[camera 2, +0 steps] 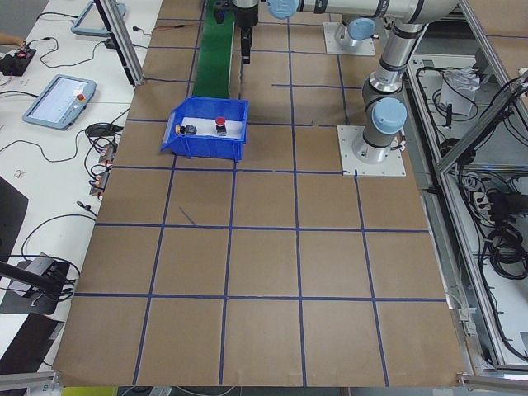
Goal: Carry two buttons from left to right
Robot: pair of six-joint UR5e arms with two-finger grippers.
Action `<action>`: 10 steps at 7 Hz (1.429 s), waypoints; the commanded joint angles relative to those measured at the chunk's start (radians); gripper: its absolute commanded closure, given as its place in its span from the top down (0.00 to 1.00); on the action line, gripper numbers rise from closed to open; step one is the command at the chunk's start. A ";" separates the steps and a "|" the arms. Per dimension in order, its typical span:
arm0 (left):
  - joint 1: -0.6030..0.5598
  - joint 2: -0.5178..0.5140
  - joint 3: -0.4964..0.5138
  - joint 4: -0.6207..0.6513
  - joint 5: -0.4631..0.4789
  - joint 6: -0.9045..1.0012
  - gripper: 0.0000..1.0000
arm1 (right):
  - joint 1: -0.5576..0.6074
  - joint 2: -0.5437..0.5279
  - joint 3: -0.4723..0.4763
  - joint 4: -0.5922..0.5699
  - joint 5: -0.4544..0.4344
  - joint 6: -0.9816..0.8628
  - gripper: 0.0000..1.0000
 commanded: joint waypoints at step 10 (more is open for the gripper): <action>0.104 -0.206 -0.022 0.231 -0.006 0.086 1.00 | 0.000 0.000 -0.001 0.000 -0.004 -0.018 1.00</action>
